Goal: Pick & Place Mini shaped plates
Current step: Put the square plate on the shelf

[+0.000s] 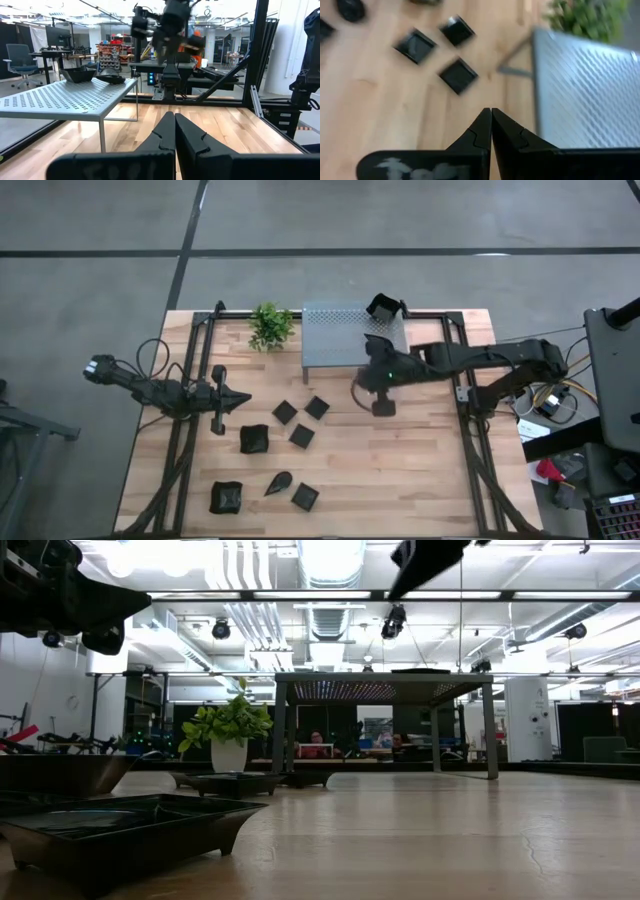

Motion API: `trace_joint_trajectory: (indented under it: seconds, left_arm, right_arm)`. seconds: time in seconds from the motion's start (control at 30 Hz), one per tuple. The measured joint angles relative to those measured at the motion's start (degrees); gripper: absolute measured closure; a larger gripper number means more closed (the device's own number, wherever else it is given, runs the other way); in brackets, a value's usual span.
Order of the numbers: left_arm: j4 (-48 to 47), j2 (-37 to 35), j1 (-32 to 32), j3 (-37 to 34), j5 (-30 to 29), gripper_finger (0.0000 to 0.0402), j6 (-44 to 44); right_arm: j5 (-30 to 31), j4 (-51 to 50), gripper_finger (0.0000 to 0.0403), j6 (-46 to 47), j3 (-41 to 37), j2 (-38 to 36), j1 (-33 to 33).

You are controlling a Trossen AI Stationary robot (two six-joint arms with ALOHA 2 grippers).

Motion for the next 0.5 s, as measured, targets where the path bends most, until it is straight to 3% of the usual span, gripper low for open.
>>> trace_joint_trajectory:
  seconds: [0.23, 0.5]
  left_arm:
    - [0.00, -0.02, -0.01, 0.00, 0.00, 0.0401, 0.01]
    - [-0.10, 0.05, 0.00, 0.00, 0.00, 0.0401, 0.01]
  right_arm:
    - [-0.04, 2.90, 0.0394, -1.40, -0.20, 0.78, 5.77]
    - [-0.72, 4.39, 0.0394, 4.95, -0.24, 3.01, 7.79]
